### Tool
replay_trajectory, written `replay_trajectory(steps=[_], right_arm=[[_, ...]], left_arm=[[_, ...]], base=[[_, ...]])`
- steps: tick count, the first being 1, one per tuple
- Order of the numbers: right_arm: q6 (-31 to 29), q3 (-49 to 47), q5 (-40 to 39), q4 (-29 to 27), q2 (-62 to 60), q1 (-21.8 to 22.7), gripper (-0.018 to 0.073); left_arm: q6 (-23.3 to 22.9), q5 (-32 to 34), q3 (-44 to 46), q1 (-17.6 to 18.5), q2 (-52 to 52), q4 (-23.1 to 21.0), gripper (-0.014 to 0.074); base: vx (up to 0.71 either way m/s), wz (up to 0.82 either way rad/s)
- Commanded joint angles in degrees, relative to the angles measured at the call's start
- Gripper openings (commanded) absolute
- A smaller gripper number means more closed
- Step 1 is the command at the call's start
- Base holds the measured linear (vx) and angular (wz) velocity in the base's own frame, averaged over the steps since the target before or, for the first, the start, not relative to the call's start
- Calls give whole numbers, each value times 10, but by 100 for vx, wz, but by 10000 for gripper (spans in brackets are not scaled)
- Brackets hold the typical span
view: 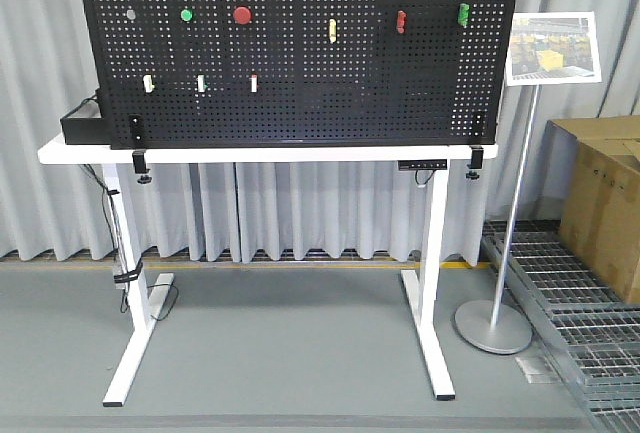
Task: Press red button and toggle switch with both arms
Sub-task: 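Drive the base up to the black pegboard with both arms lowered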
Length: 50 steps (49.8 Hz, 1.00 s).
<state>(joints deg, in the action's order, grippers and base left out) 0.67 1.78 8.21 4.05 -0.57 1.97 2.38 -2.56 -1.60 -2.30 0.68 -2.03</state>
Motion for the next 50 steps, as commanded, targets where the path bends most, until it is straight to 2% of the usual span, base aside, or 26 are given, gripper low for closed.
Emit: replay_trajectory(steps=[1, 32, 50], right_arm=[[-3, 6, -44, 2, -5, 1, 0], [-3, 6, -44, 2, -5, 1, 0], [-3, 6, -44, 2, -5, 1, 0]], left_arm=[[-5, 45, -19, 1, 3, -6, 1], [-5, 45, -19, 1, 3, -6, 1], [-5, 45, -19, 1, 3, -6, 1]], base=[[0, 0], [1, -1], [17, 3]])
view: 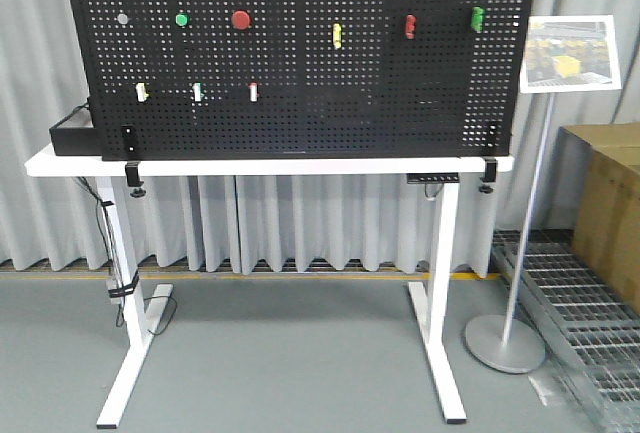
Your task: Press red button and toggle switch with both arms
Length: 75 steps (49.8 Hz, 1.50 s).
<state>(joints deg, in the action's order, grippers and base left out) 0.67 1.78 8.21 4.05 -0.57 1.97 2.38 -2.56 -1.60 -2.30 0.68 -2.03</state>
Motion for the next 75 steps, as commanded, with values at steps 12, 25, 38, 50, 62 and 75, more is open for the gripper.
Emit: replay_trajectory(steps=[12, 25, 38, 50, 62, 75], right_arm=[[-3, 6, -44, 2, -5, 1, 0], [-3, 6, -44, 2, -5, 1, 0], [-3, 6, -44, 2, -5, 1, 0], [-3, 6, -44, 2, -5, 1, 0], [-3, 6, -44, 2, -5, 1, 0], [-3, 6, -44, 2, -5, 1, 0]], left_arm=[[-5, 45, -19, 1, 3, -6, 1], [-5, 45, -19, 1, 3, -6, 1], [-5, 45, -19, 1, 3, -6, 1], [-5, 45, -19, 1, 3, -6, 1], [-5, 45, -19, 1, 3, -6, 1], [-5, 45, -19, 1, 3, -6, 1]], base=[[30, 9], [39, 3], [47, -1], [49, -3], [43, -2], [35, -2]])
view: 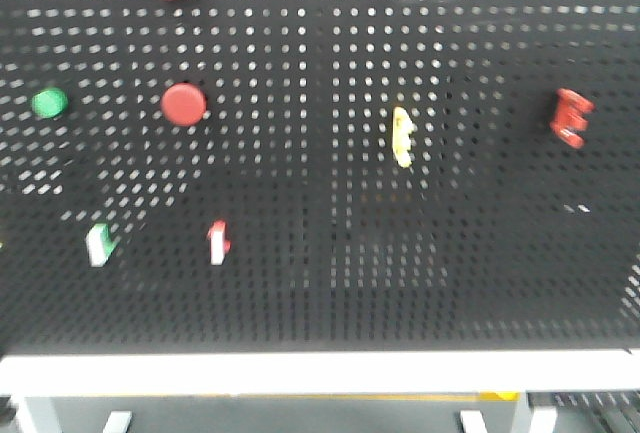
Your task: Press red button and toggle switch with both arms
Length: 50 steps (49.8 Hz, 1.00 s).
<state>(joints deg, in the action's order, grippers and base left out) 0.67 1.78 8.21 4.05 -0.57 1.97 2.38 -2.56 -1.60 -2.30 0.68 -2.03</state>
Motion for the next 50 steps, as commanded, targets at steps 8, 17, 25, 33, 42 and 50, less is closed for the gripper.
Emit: replay_trajectory(steps=[8, 17, 25, 33, 42, 50], right_arm=[[-3, 6, -44, 2, -5, 1, 0], [-3, 6, -44, 2, -5, 1, 0], [-3, 6, -44, 2, -5, 1, 0], [-3, 6, -44, 2, -5, 1, 0], [-3, 6, -44, 2, -5, 1, 0], [-7, 6, -46, 3, -5, 1, 0]], left_arm=[[-5, 45, -19, 1, 3, -6, 1], [-5, 45, -19, 1, 3, -6, 1], [-5, 45, -19, 1, 3, -6, 1], [-5, 45, -19, 1, 3, -6, 1], [-5, 45, -19, 1, 3, -6, 1], [-5, 45, -19, 1, 3, -6, 1]], base=[[26, -1], [16, 0], [10, 0], [6, 0], [1, 0], [0, 0]])
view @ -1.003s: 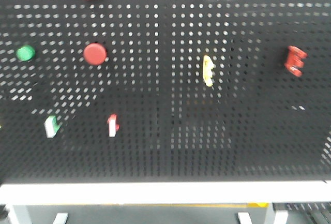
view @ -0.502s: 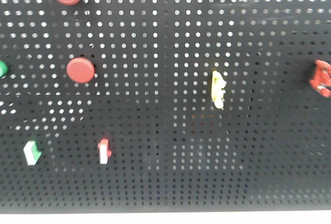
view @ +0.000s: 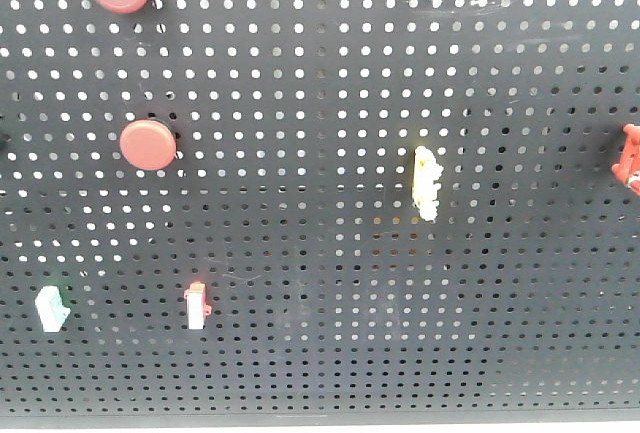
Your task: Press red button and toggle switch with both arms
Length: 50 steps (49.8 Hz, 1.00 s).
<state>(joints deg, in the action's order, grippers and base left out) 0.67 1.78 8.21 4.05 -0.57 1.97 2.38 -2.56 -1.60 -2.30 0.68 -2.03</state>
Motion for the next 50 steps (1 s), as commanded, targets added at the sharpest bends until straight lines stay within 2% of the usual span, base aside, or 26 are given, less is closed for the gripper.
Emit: replay_trajectory(steps=[1, 9, 17, 29, 34, 41, 50], right_arm=[[-7, 6, -46, 3, -5, 1, 0], [-1, 6, -48, 0, -5, 1, 0], [-3, 6, -63, 2, -5, 1, 0], [-2, 5, -182, 2, -5, 1, 0], [10, -15, -243, 1, -5, 1, 0], [28, -119, -221, 1, 21, 1, 0], [27, -311, -157, 4, 131, 1, 0]], left_arm=[[-5, 45, -19, 1, 3, -6, 1], [-5, 65, -18, 1, 3, -6, 1], [-5, 114, -18, 1, 3, -7, 1], [-4, 159, -14, 1, 3, -7, 1], [-21, 184, 8, 1, 3, -7, 1], [-24, 165, 112, 1, -7, -7, 1], [-18, 80, 325, 1, -103, -1, 1]], base=[[0, 0], [0, 0], [0, 0], [0, 0], [0, 0], [0, 0], [0, 0]])
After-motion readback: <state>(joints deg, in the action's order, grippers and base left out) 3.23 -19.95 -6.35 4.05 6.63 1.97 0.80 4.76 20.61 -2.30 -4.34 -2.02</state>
